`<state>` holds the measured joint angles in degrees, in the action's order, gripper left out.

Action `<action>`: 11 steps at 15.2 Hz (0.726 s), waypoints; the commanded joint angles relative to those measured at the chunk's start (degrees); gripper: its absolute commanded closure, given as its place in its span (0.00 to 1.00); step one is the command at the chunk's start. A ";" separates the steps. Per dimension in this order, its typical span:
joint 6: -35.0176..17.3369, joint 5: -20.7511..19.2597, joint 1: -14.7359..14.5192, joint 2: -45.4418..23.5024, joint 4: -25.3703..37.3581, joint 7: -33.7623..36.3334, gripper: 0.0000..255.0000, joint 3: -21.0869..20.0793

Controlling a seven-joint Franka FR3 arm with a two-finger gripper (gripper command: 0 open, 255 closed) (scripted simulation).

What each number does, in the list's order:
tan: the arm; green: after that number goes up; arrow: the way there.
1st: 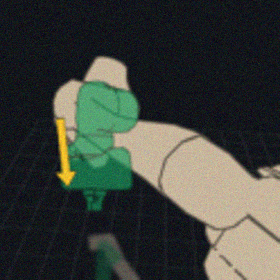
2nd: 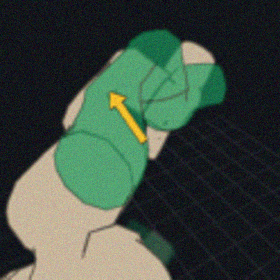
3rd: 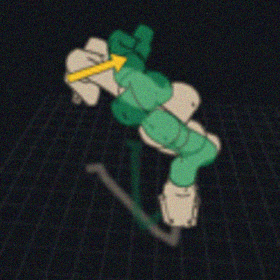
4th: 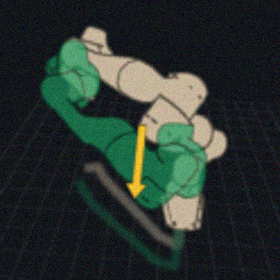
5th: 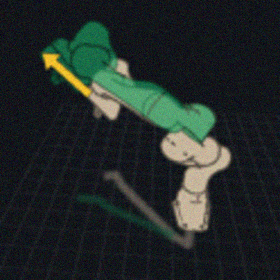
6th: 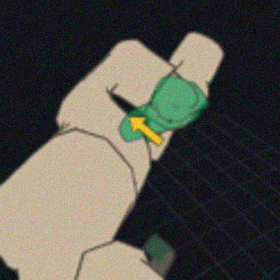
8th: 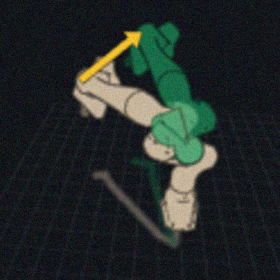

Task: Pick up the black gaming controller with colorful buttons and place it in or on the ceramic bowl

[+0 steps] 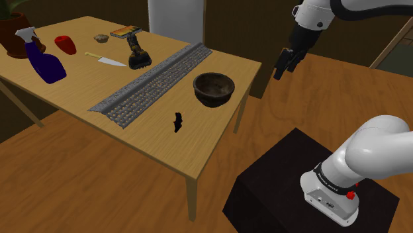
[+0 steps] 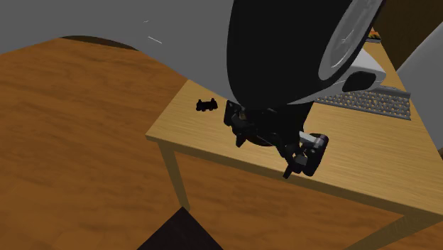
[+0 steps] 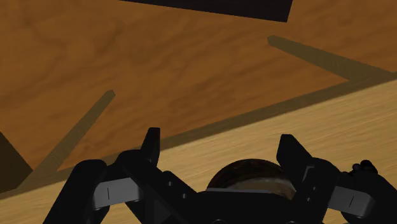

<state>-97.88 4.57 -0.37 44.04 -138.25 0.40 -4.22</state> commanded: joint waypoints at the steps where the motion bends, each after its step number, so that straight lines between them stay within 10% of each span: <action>1: 0.00 0.00 0.00 0.00 0.00 0.00 0.00 0.00; 11: -7.29 4.10 0.75 -10.63 3.68 25.41 0.00 -17.63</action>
<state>-104.96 8.64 0.03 35.34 -136.31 22.86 -20.04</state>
